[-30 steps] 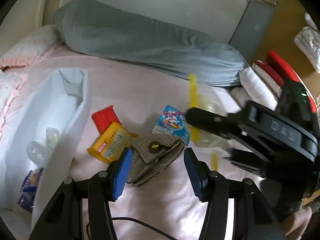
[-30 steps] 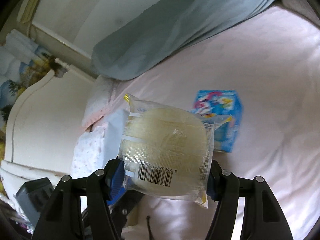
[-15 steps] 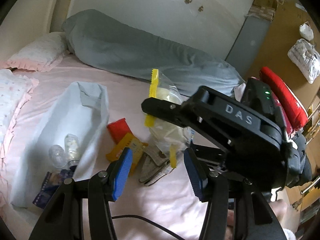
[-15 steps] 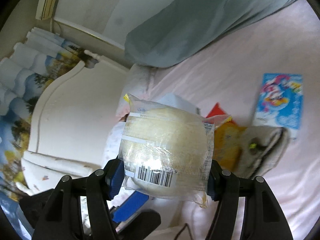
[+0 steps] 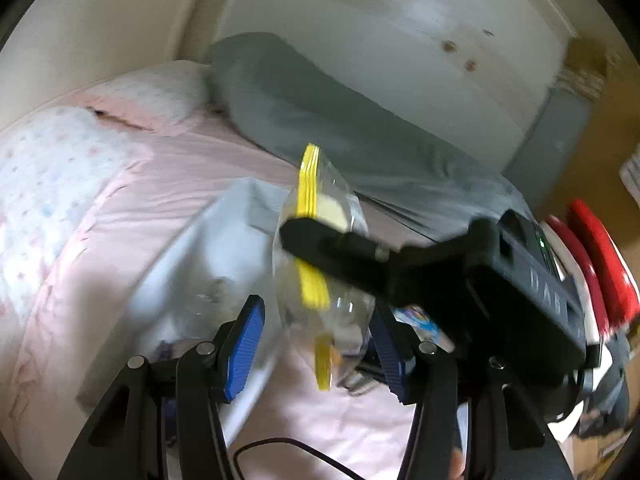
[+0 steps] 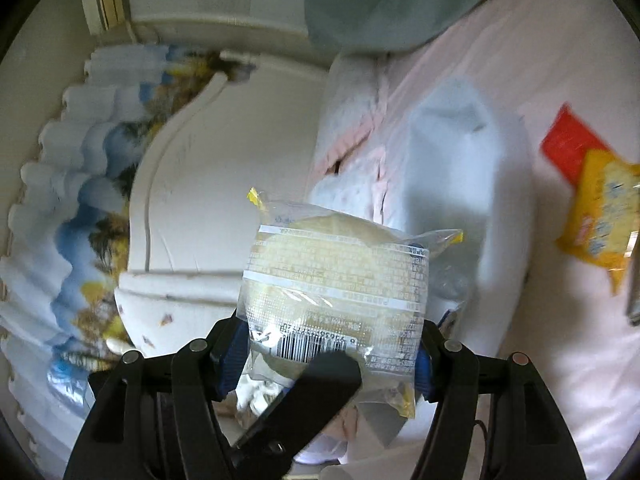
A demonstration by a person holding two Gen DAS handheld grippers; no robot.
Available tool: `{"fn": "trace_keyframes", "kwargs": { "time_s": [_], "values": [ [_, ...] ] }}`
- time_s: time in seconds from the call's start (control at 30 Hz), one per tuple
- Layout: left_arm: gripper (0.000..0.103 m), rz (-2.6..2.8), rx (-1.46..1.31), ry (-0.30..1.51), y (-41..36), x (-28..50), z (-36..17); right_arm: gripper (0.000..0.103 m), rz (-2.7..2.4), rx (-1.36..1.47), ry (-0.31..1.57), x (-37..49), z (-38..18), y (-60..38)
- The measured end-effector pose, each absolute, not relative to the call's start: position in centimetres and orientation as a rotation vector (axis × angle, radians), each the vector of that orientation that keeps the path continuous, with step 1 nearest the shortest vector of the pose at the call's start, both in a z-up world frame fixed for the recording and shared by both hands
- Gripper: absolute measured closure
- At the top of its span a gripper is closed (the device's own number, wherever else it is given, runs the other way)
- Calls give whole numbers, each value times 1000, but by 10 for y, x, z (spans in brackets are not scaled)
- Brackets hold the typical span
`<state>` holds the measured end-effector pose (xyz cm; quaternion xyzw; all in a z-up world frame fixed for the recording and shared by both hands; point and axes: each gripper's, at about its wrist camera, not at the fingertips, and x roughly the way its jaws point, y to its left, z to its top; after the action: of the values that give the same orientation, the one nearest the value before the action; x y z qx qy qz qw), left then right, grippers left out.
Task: Organize objects
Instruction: 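Carry the bagged pad over the white box with the right gripper, then open the right gripper to drop the pad into the white box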
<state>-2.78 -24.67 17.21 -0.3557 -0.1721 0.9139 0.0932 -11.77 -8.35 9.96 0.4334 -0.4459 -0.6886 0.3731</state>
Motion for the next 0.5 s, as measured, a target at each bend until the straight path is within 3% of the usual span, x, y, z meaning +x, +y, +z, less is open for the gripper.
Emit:
{"fn": "trace_keyframes", "kwargs": {
  "time_s": [0.1,0.17,0.33,0.5],
  "values": [
    [54,2702,-1100,-525,-259,-32,166,37,-1734,1169,-1110,-123,95,-102],
    [64,2683,-1129,-547,-264,-34,161,36,-1724,1210,-1087,-123,89,-109],
    [68,2684,-1179,-600,-276,-40,153,33,-1699,1274,-1094,-121,78,-116],
    [69,2607,-1209,-824,-301,-42,143,31,-1653,1313,-1081,-123,81,-116]
  ]
}}
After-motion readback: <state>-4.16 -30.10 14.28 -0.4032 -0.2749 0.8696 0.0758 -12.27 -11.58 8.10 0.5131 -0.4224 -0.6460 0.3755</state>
